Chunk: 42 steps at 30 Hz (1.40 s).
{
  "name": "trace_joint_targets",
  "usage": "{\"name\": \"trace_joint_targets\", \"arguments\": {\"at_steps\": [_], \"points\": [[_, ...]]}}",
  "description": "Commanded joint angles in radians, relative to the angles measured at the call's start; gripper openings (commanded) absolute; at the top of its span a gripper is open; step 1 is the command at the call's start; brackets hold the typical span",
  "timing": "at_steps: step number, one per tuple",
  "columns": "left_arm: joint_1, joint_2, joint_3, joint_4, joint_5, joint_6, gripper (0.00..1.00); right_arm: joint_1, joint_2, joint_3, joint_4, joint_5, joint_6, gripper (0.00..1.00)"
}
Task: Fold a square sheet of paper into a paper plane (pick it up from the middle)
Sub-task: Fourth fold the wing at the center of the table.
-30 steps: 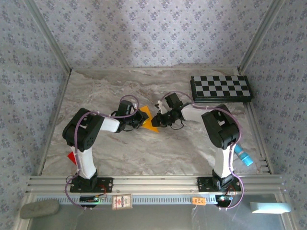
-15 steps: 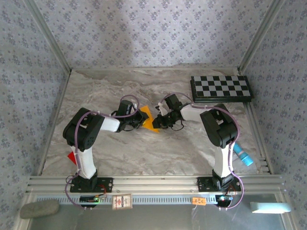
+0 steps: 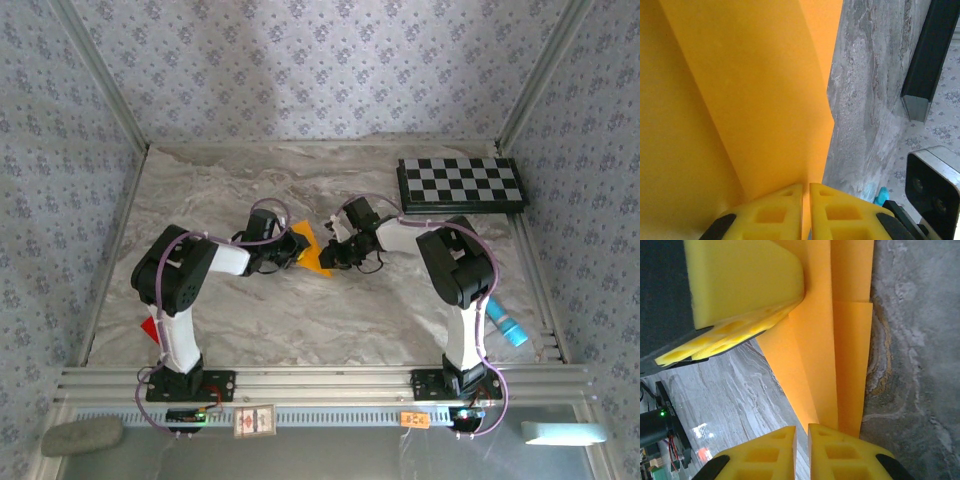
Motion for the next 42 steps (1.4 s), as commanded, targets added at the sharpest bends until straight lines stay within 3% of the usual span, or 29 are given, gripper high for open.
{"name": "trace_joint_targets", "arguments": {"at_steps": [1,27,42], "points": [[0.0,0.023,0.021,0.0,-0.004,0.004,0.11,-0.005,0.019,0.019,-0.036,0.023,-0.02,0.16],[-0.002,0.018,0.028,-0.007,0.002,0.014,0.12,-0.006,0.045,0.016,-0.084,0.084,-0.029,0.14],[-0.001,0.04,0.116,-0.171,-0.003,0.1,0.12,-0.007,0.07,0.031,-0.114,0.069,-0.041,0.14]]}}
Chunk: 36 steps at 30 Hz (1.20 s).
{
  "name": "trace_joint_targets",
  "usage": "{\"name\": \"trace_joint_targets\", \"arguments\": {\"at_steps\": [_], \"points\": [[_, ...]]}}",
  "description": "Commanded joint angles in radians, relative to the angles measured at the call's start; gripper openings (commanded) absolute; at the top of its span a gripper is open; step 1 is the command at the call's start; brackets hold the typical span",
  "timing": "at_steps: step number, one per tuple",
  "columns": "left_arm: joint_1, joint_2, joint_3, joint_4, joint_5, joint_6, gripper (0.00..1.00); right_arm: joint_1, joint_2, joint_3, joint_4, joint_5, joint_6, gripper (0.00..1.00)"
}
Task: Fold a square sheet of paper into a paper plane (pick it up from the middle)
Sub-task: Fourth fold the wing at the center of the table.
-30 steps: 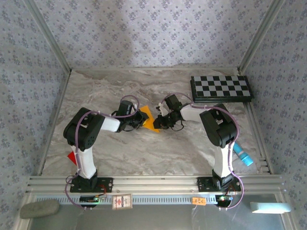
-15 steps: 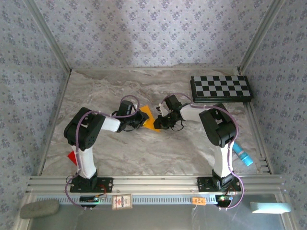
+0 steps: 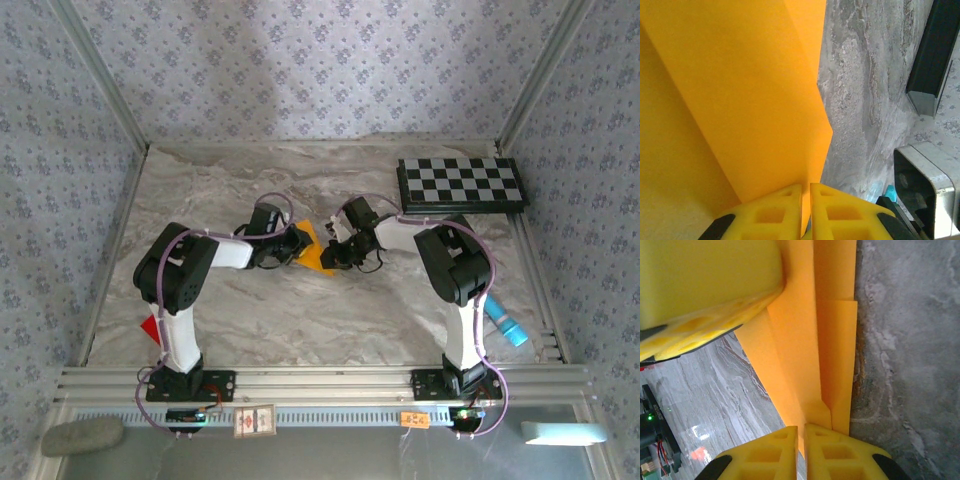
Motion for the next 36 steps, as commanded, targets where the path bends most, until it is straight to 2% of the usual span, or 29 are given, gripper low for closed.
{"name": "trace_joint_targets", "arguments": {"at_steps": [1,5,14,23,36], "points": [[-0.001,0.024,0.031,-0.069,-0.016,0.032,0.12,-0.004,0.041,0.004,-0.069,0.039,-0.023,0.14],[0.0,0.033,0.048,-0.131,-0.038,0.046,0.11,-0.005,0.038,0.003,-0.072,0.037,-0.025,0.14],[0.0,0.056,0.068,-0.129,-0.025,0.057,0.11,-0.005,0.038,0.002,-0.074,0.036,-0.026,0.14],[0.01,0.013,0.057,-0.048,-0.002,0.076,0.12,-0.009,0.038,0.002,-0.082,0.044,-0.03,0.14],[0.041,0.035,0.077,-0.047,-0.003,0.109,0.11,-0.01,0.039,0.003,-0.085,0.043,-0.034,0.14]]}}
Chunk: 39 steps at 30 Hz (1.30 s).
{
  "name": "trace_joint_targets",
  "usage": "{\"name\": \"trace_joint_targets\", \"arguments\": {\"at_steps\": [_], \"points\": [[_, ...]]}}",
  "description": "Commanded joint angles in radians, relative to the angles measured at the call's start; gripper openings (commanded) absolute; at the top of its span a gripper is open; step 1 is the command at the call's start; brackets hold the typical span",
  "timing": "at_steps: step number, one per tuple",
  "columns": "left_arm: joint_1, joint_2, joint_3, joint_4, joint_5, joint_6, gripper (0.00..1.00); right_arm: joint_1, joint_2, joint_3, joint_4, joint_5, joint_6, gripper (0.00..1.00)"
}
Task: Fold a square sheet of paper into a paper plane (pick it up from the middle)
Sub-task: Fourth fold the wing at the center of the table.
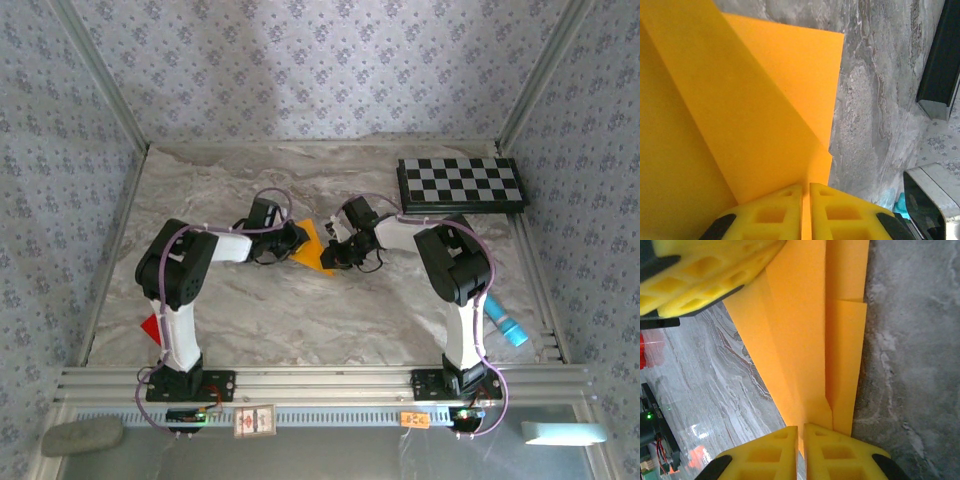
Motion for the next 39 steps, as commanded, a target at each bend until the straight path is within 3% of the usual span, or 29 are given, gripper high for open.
{"name": "trace_joint_targets", "arguments": {"at_steps": [1,8,26,39], "points": [[0.01,0.012,0.026,0.019,-0.004,0.031,0.11,-0.007,0.038,-0.002,-0.077,0.044,-0.022,0.14],[0.017,0.039,0.052,-0.013,-0.015,0.04,0.11,-0.007,0.038,-0.003,-0.082,0.045,-0.025,0.14],[0.019,0.157,0.19,-0.453,-0.155,0.089,0.09,-0.019,-0.044,-0.059,-0.11,0.017,-0.035,0.14],[0.019,0.167,0.194,-0.444,-0.125,0.086,0.09,-0.042,-0.139,-0.162,-0.122,0.014,-0.042,0.14]]}}
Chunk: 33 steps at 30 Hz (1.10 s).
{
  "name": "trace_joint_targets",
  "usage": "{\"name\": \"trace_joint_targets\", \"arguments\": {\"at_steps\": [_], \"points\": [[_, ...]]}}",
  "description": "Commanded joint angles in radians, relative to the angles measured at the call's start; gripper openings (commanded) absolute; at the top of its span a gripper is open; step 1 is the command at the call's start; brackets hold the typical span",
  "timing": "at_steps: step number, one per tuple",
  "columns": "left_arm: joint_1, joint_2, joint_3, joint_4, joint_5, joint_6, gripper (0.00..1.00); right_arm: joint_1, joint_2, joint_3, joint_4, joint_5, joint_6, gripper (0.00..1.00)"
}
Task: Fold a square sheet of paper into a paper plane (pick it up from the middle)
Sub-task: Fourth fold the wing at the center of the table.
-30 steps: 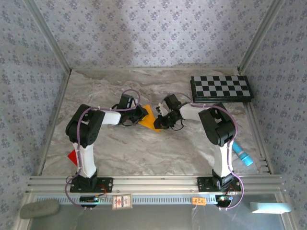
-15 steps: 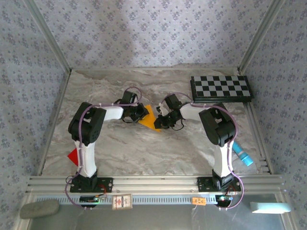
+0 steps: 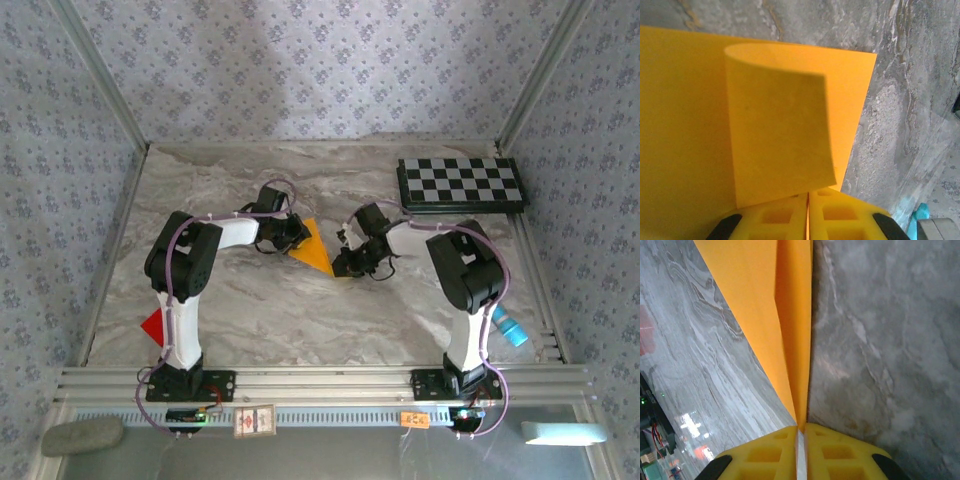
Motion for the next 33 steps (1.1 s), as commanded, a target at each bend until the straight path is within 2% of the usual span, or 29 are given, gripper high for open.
{"name": "trace_joint_targets", "arguments": {"at_steps": [1,7,11,18,33], "points": [[0.013,0.078,-0.033,-0.1,-0.098,0.023,0.08,-0.008,-0.054,-0.026,-0.077,0.009,-0.016,0.14],[0.01,0.067,-0.036,-0.078,-0.072,0.025,0.09,0.004,-0.148,0.004,0.013,0.032,0.018,0.16],[0.01,0.056,-0.032,-0.064,-0.059,0.027,0.1,0.033,-0.079,0.087,0.0,0.088,0.03,0.18],[0.008,0.047,-0.029,-0.056,-0.048,0.023,0.11,0.056,0.012,0.193,-0.004,0.257,0.048,0.33],[0.005,0.043,-0.034,-0.04,-0.033,0.005,0.11,0.078,0.114,0.253,-0.019,0.185,0.021,0.32]]}}
